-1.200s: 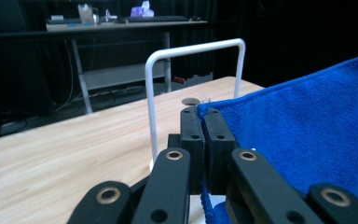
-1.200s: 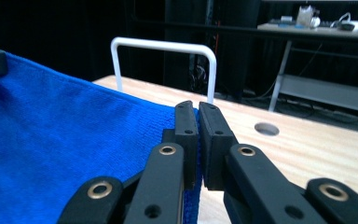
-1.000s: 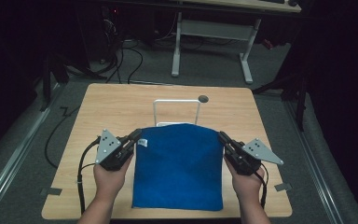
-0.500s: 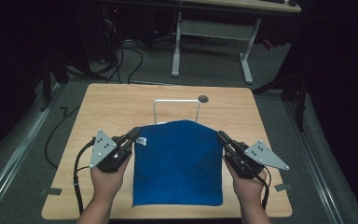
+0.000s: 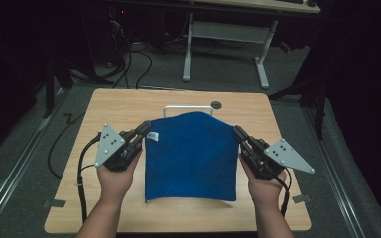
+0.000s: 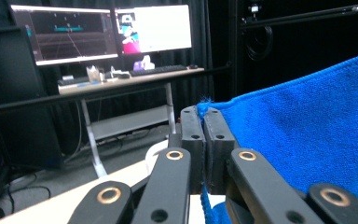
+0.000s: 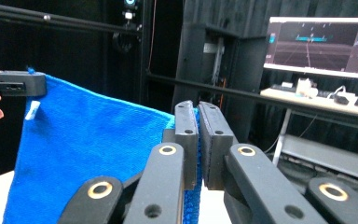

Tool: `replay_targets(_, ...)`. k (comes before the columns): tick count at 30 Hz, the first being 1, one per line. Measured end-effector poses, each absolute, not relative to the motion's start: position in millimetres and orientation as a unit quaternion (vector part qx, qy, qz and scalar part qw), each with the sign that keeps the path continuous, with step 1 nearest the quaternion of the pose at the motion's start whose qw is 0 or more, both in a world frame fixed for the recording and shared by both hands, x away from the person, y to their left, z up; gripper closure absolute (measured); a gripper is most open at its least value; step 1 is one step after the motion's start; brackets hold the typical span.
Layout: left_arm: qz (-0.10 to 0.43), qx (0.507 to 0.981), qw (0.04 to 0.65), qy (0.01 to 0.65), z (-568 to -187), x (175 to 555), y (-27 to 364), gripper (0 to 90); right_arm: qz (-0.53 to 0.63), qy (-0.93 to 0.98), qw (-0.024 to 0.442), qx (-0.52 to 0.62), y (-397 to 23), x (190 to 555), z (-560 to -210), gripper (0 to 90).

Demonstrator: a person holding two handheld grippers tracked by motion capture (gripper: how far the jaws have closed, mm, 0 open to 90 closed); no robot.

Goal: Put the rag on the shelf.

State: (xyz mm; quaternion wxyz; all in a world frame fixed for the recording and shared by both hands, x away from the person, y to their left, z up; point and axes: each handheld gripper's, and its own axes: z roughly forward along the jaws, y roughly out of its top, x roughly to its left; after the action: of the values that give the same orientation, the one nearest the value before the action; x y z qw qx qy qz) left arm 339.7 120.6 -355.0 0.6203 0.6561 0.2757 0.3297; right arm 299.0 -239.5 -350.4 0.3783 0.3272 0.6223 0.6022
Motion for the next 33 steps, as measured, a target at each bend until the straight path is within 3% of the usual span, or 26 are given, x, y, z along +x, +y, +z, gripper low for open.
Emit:
replay_targets(19, 0.352, 0.644, 0.616, 0.285, -306.1, 386.7, 122.0, 88.7, 0.589, 0.611, 0.406, 0.340, -258.7, 339.5, -305.9, 87.3)
replay_targets(33, 0.371, 0.649, 0.588, 0.308, -301.5, 430.7, 128.8, 88.8, 0.579, 0.607, 0.406, 0.363, -255.1, 381.9, -293.6, 87.6)
